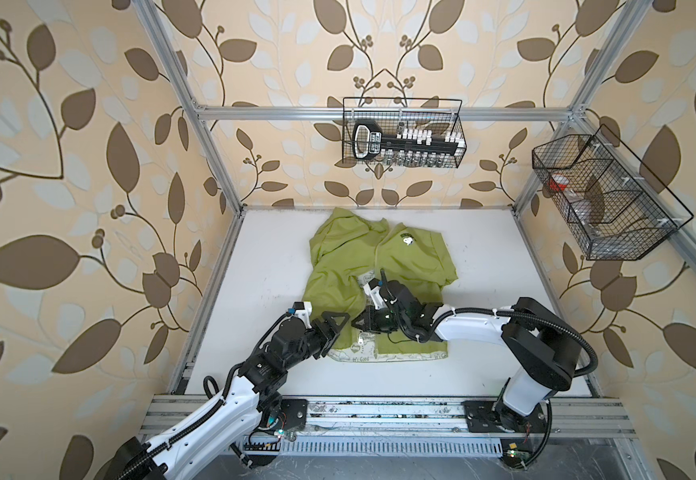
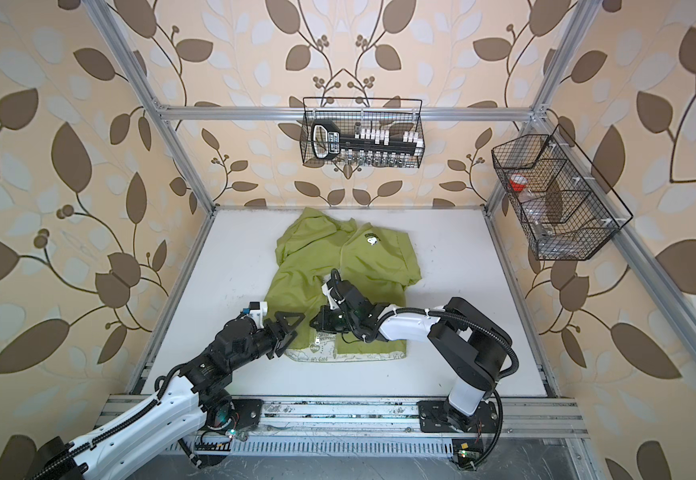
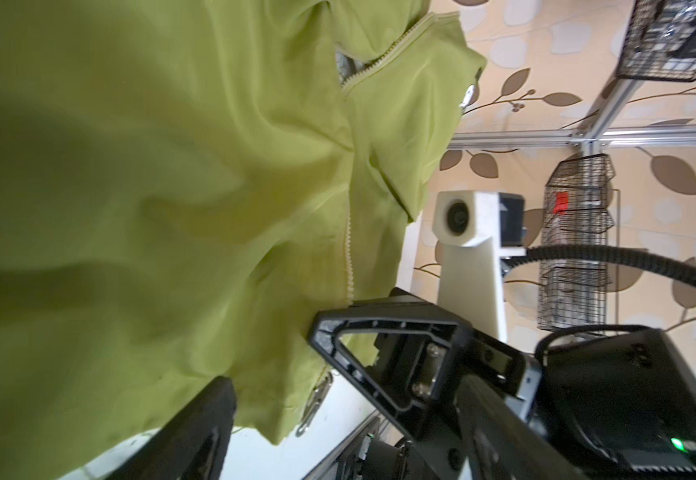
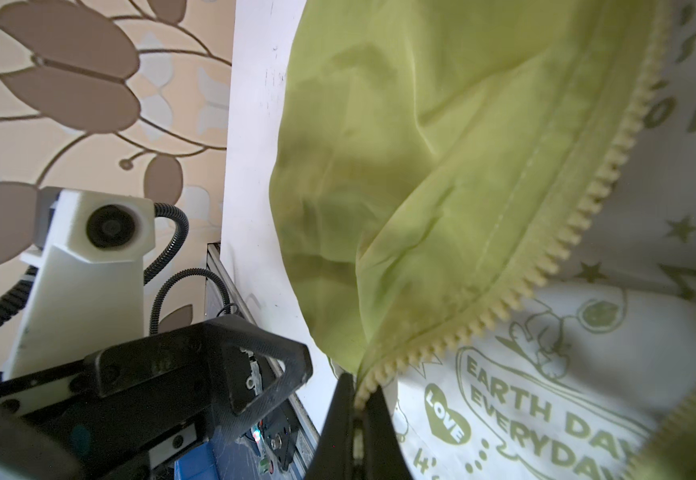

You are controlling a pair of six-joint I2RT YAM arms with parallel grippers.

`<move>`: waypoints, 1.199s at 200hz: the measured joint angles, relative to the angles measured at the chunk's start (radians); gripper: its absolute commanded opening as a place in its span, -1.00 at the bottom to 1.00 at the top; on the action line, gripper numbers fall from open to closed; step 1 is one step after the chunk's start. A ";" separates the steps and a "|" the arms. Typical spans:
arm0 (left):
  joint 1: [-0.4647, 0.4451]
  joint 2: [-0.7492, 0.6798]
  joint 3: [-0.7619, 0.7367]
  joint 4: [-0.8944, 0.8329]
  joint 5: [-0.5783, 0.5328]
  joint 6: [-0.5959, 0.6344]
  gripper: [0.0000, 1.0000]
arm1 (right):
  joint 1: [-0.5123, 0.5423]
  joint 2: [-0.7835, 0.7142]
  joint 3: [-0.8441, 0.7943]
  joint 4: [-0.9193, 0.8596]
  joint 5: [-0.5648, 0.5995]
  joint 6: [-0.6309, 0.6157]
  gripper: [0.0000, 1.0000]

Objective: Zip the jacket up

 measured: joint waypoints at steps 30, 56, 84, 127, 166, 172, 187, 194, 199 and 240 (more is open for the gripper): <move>-0.024 -0.058 -0.020 0.011 -0.009 -0.063 0.76 | -0.008 0.000 0.021 -0.008 0.000 0.005 -1.00; -0.055 -0.080 -0.026 0.011 -0.027 -0.102 0.90 | -0.023 0.000 0.033 -0.008 -0.001 0.012 -1.00; -0.093 -0.027 -0.003 -0.002 -0.029 -0.137 0.98 | -0.041 0.000 0.053 -0.011 -0.002 0.020 -1.00; -0.204 0.145 0.071 0.055 -0.069 -0.160 0.98 | -0.048 0.000 0.097 -0.010 -0.010 0.028 -1.00; -0.290 0.236 0.075 0.178 -0.164 -0.151 0.98 | -0.048 0.000 0.097 -0.006 -0.013 0.050 -1.00; -0.298 0.235 0.077 0.191 -0.182 -0.140 0.98 | -0.048 0.000 0.097 -0.006 -0.013 0.057 -1.00; -0.315 0.233 0.085 0.213 -0.219 -0.097 0.98 | -0.048 -0.008 0.097 -0.003 -0.013 0.073 -1.00; -0.320 0.232 0.087 0.223 -0.232 -0.077 0.98 | -0.048 -0.014 0.097 -0.001 -0.012 0.079 -1.00; -0.322 0.232 0.087 0.232 -0.239 -0.066 0.98 | -0.049 -0.021 0.097 0.001 -0.012 0.083 -1.00; -0.327 0.250 0.087 0.308 -0.271 0.014 0.98 | -0.055 -0.061 0.097 0.015 -0.012 0.103 -1.00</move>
